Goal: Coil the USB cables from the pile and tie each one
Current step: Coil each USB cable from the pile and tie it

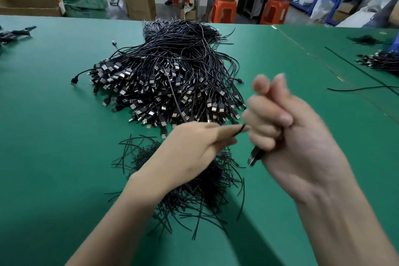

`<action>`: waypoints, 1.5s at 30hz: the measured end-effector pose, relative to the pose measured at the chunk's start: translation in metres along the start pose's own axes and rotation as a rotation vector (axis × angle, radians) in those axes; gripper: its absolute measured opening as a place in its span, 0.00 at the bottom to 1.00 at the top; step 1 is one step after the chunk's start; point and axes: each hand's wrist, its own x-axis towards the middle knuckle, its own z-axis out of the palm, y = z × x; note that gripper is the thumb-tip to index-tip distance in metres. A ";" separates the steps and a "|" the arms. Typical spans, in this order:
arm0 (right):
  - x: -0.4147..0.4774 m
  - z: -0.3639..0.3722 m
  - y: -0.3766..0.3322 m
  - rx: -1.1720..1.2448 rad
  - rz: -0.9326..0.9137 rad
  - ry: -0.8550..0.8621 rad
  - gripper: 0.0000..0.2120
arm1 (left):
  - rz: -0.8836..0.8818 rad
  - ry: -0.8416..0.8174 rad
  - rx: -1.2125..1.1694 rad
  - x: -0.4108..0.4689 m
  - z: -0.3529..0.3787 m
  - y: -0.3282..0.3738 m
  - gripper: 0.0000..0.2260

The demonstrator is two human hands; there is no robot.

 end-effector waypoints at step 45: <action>0.015 0.001 0.029 -0.123 -0.051 -0.240 0.14 | -0.114 0.175 -0.519 0.002 -0.027 0.010 0.24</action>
